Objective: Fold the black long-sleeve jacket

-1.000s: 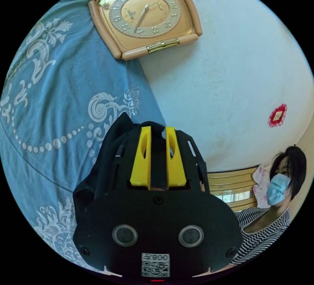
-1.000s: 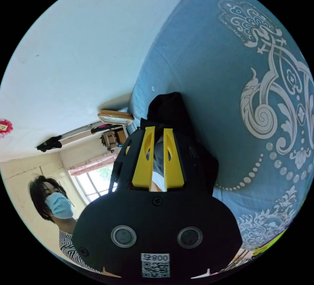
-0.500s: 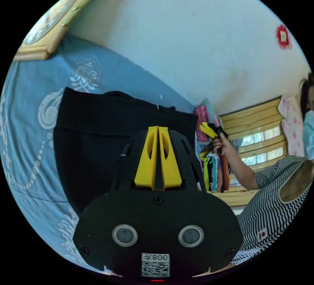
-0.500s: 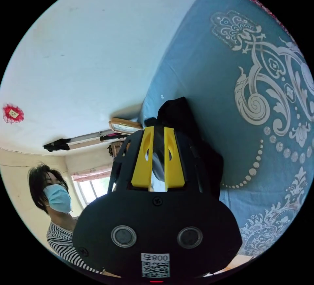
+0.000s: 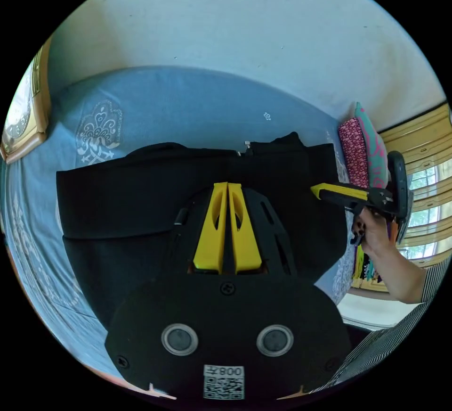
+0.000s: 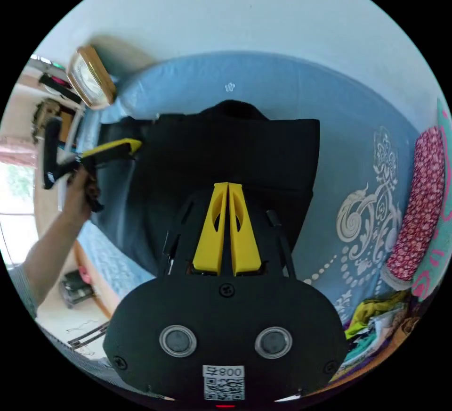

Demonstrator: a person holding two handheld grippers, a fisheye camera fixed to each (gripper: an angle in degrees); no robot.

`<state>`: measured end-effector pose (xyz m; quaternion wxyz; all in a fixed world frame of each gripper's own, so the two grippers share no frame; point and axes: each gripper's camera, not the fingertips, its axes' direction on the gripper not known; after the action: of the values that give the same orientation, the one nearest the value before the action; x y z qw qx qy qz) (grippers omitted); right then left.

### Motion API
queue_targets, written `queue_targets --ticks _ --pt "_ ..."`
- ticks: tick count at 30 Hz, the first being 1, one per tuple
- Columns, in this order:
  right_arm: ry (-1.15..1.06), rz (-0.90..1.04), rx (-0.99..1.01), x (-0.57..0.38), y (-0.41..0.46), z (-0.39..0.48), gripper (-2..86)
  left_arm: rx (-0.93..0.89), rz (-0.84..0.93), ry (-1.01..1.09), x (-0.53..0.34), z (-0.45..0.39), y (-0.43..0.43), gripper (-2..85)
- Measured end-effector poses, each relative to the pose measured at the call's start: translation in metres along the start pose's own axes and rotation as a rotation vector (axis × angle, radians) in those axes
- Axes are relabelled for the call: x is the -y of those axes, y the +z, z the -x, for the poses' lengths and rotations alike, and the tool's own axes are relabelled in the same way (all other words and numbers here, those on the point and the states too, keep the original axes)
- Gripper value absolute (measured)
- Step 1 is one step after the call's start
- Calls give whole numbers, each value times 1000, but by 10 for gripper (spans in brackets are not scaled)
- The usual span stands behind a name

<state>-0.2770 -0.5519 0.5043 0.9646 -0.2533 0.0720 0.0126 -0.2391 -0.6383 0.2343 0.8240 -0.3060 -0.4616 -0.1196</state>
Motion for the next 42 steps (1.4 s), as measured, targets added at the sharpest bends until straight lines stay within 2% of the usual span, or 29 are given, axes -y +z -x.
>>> queue_targets --ticks 3,6,9,12,17,18,21,23,25,27,31,34,36,37,42 --pt "-22 -42 -75 12 -29 21 1 19 -1 10 7 -12 4 1" --pt "-22 -34 -21 27 -76 23 1 -15 -7 -22 8 -17 1 1" --pt "-11 -173 102 36 -141 30 1 -33 -15 -42 6 -22 -1 1" --pt "-53 -210 149 60 -170 56 1 -25 -12 -43 4 -26 2 1" --pt "-136 -5 33 115 -140 100 0 22 13 7 -5 -31 9 2" --pt "-148 -50 28 118 -149 103 0 26 17 9 -7 -31 9 2" --pt "-143 -8 68 131 -175 102 1 -11 14 -13 -18 -27 3 2" --pt "-128 -9 112 137 -189 98 1 -7 -86 -18 -37 -25 -9 2" --pt "-104 -6 144 145 -204 96 1 20 -93 -19 -50 -22 -7 1" --pt "-108 -6 128 149 -215 101 1 56 -25 -9 -61 -16 8 1" --pt "-130 -25 77 153 -242 115 0 -14 -44 -47 -88 4 10 1" --pt "-121 -22 92 158 -259 116 0 66 -117 -55 -122 13 -3 1" --pt "-112 -24 93 160 -268 118 0 93 -101 -80 -142 25 4 1" --pt "-110 -28 84 161 -274 121 0 78 -42 -80 -152 34 17 2" --pt "-141 -31 34 164 -295 133 0 13 -50 -123 -200 66 12 4"
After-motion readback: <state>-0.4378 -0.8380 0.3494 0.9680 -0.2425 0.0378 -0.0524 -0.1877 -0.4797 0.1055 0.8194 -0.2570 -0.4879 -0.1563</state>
